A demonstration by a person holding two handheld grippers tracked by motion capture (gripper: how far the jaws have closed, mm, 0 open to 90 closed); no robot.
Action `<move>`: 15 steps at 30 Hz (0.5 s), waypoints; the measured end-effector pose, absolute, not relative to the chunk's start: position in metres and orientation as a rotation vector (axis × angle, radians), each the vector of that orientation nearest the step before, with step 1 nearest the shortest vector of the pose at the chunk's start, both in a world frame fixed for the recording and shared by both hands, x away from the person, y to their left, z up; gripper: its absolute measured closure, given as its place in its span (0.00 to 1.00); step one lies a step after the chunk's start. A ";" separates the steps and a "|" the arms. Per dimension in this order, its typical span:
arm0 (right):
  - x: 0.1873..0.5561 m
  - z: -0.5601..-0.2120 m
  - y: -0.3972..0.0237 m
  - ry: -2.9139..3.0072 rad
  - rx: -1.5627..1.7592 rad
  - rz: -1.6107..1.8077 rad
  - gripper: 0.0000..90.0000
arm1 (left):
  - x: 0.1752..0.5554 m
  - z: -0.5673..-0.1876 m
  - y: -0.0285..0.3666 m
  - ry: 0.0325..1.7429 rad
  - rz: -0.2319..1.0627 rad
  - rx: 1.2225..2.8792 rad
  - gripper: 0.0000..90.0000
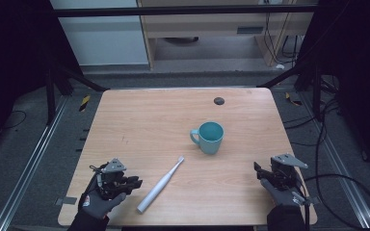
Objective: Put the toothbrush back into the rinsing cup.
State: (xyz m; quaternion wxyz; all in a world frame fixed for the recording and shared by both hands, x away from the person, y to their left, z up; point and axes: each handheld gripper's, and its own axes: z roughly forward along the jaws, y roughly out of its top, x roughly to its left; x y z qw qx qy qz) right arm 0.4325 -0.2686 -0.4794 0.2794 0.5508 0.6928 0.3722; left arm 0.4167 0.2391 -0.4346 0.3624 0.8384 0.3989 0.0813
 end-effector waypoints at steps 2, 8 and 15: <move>0.432 -0.479 -0.269 1.857 1.476 0.995 0.35 | 0.417 -0.431 0.236 1.030 0.217 2.168 0.74; 0.433 -0.478 -0.269 1.857 1.475 0.996 0.35 | 0.417 -0.422 0.223 1.013 0.220 2.203 0.64; 0.433 -0.477 -0.269 1.856 1.477 0.985 0.34 | 0.419 -0.421 0.206 1.002 0.224 2.236 0.54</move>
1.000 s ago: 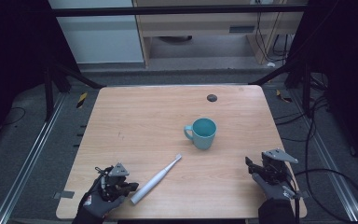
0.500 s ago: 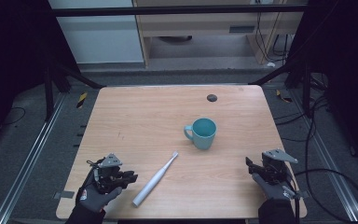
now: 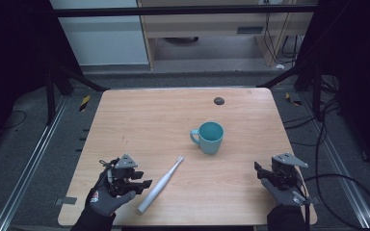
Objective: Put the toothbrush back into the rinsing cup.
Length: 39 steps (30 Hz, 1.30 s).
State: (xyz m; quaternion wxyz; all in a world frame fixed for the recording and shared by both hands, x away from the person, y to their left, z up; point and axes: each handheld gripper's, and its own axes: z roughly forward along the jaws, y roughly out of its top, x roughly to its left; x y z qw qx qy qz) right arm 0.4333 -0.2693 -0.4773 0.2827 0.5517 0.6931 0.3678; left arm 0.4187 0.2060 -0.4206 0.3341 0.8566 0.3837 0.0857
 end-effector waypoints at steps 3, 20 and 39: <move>0.434 -0.477 -0.269 1.857 1.476 0.976 0.34 | 0.418 -0.420 0.199 0.989 0.229 2.271 0.50; 0.435 -0.479 -0.268 1.875 1.472 0.953 0.34 | 0.426 -0.434 0.172 1.003 0.216 2.456 0.48; 0.437 -0.480 -0.267 1.894 1.477 0.940 0.34 | 0.442 -0.453 0.158 1.076 0.121 2.583 0.55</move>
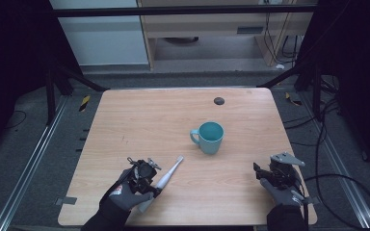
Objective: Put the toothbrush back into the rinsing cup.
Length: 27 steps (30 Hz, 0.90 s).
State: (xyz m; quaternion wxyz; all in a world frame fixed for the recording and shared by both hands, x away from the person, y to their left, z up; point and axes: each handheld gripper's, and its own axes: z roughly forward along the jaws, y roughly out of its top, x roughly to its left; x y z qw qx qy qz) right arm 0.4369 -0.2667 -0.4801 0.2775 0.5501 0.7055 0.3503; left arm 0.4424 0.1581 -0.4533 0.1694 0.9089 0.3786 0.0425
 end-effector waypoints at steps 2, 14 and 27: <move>0.437 -0.480 -0.267 1.896 1.480 0.938 0.34 | 0.443 -0.454 0.156 1.091 0.113 2.596 0.56; 0.438 -0.481 -0.265 1.906 1.478 0.936 0.34 | 0.446 -0.461 0.152 1.124 0.070 2.632 0.68; 0.438 -0.481 -0.265 1.913 1.476 0.932 0.34 | 0.448 -0.462 0.150 1.132 0.055 2.657 0.72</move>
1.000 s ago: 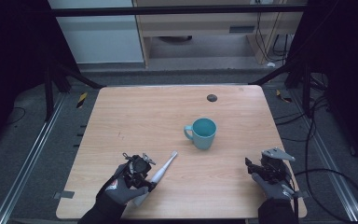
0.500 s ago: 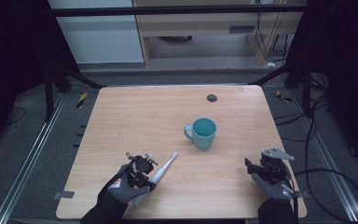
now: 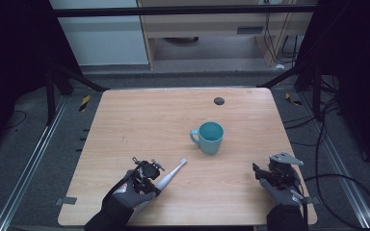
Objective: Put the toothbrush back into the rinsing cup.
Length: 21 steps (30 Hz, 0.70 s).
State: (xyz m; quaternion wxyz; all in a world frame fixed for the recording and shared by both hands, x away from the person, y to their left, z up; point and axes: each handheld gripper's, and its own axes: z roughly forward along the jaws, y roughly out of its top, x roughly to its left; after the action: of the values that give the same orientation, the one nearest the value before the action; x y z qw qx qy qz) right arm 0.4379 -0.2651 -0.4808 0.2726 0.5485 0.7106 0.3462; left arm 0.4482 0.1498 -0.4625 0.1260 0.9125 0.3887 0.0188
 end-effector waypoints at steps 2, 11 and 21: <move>0.438 -0.481 -0.265 1.911 1.478 0.932 0.34 | 0.449 -0.463 0.150 1.131 0.050 2.656 0.72; 0.437 -0.480 -0.266 1.906 1.474 0.932 0.34 | 0.448 -0.454 0.161 1.127 0.088 2.592 0.73; 0.437 -0.481 -0.265 1.898 1.477 0.931 0.33 | 0.449 -0.407 0.182 1.148 0.288 2.339 0.73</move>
State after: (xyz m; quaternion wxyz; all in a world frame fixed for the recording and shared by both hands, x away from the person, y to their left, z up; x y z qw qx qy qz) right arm 0.4368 -0.2651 -0.4805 0.2776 0.5501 0.7071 0.3469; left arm 0.4491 0.1818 -0.4075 0.2572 0.8623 0.4231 0.1063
